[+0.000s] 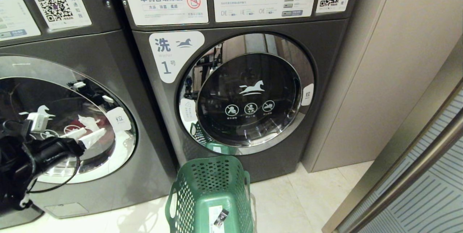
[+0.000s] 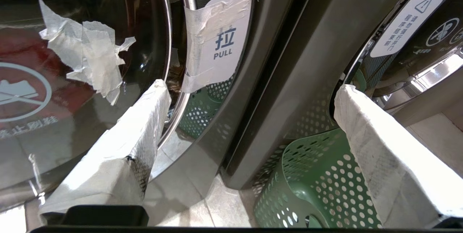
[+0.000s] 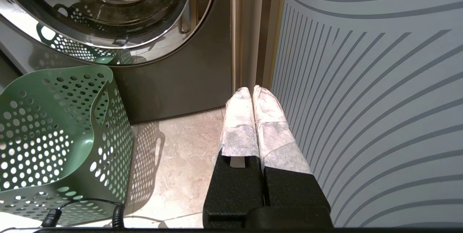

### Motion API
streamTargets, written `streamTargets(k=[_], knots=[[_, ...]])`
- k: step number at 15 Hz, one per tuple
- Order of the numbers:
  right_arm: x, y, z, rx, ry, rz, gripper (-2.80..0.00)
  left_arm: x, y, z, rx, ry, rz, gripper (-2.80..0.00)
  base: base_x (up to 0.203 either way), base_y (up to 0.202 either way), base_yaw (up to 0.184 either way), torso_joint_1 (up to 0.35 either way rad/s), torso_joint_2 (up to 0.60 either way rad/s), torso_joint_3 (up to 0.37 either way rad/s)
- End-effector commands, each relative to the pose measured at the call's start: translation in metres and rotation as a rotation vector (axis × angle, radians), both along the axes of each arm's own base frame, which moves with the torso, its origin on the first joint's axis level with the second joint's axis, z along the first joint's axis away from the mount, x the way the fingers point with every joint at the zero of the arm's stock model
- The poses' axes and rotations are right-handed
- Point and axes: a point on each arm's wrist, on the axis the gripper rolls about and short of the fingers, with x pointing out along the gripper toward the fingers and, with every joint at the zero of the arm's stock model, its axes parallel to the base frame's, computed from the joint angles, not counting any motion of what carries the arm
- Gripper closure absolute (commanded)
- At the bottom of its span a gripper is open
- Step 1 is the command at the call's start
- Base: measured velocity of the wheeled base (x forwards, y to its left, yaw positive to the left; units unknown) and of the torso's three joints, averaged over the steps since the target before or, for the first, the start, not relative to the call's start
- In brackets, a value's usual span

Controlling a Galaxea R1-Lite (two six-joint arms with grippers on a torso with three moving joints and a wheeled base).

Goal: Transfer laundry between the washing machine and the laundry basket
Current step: Open the lid of the washing machine

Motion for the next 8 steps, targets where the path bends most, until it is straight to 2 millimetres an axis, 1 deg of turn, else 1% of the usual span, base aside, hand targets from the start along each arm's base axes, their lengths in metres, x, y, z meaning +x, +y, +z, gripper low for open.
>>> streamTargets(k=[1, 4, 8], knots=[[0.000, 0.000, 0.000, 0.000, 0.001, 0.001, 0.00, 0.008, 0.003, -0.007, -0.003, -0.003, -0.026, -2.80, 0.000, 0.000, 0.000, 0.000, 0.00, 0.000], [0.000, 0.000, 0.000, 0.000, 0.001, 0.000, 0.00, 0.012, 0.003, -0.005, -0.010, -0.018, -0.153, -2.80, 0.000, 0.000, 0.000, 0.000, 0.00, 0.000], [0.000, 0.000, 0.000, 0.000, 0.001, 0.000, 0.00, 0.024, 0.006, -0.008, 0.014, -0.041, -0.172, -2.80, 0.000, 0.000, 0.000, 0.000, 0.00, 0.000]])
